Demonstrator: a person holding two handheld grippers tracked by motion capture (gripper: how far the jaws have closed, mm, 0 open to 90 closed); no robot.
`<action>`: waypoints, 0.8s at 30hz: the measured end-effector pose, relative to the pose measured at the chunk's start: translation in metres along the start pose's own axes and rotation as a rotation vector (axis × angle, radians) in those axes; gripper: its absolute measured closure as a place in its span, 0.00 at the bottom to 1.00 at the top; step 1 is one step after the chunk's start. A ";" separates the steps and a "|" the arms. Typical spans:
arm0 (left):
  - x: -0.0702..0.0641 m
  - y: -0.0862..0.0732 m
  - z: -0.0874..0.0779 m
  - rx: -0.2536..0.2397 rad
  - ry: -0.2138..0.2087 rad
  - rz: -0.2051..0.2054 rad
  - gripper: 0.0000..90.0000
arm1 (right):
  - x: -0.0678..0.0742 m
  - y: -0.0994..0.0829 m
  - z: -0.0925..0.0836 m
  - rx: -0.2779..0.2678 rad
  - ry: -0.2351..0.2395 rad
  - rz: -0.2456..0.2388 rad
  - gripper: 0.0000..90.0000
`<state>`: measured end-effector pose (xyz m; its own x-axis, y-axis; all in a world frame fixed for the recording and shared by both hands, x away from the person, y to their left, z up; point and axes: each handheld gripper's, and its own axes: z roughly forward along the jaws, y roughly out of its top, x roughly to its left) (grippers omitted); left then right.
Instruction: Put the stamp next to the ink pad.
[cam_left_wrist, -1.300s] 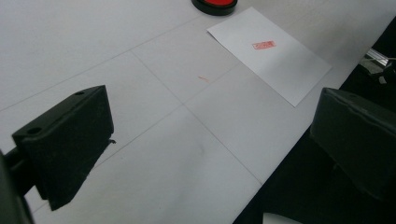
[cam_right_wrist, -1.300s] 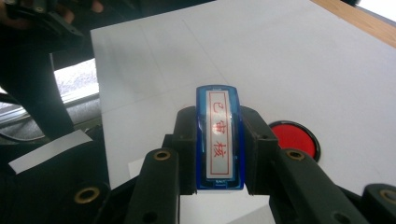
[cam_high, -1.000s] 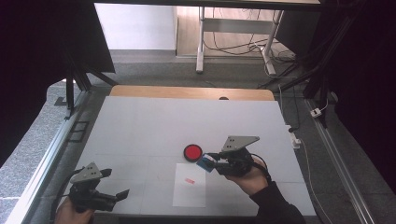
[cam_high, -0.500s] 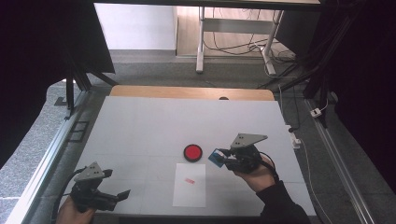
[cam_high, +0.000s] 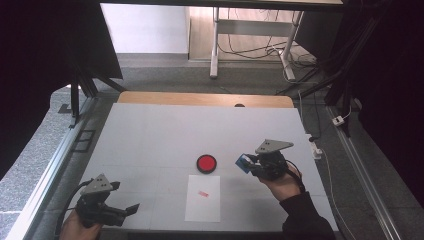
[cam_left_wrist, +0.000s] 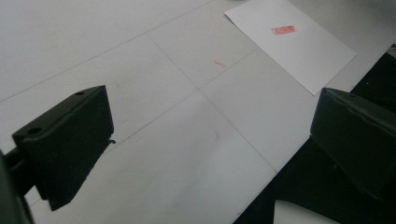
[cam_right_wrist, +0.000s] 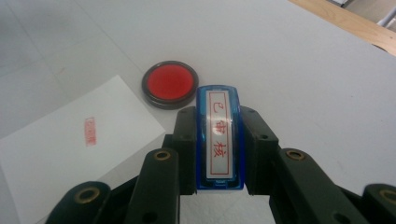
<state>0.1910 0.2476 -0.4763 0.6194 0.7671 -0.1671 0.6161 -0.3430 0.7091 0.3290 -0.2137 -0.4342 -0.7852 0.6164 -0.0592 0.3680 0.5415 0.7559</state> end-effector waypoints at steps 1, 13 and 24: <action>0.000 0.000 0.000 0.000 0.001 0.000 0.00 | -0.001 -0.001 0.000 -0.001 -0.001 0.004 0.79; -0.001 0.000 0.001 0.005 0.003 0.010 0.00 | -0.018 -0.009 0.008 0.027 -0.050 0.039 0.79; -0.001 0.000 0.001 0.011 0.006 0.012 0.00 | -0.026 -0.018 0.023 0.067 -0.100 0.033 0.79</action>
<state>0.1911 0.2456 -0.4767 0.6236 0.7663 -0.1545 0.6141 -0.3579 0.7034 0.3544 -0.2266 -0.4610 -0.7201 0.6863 -0.1022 0.4279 0.5552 0.7132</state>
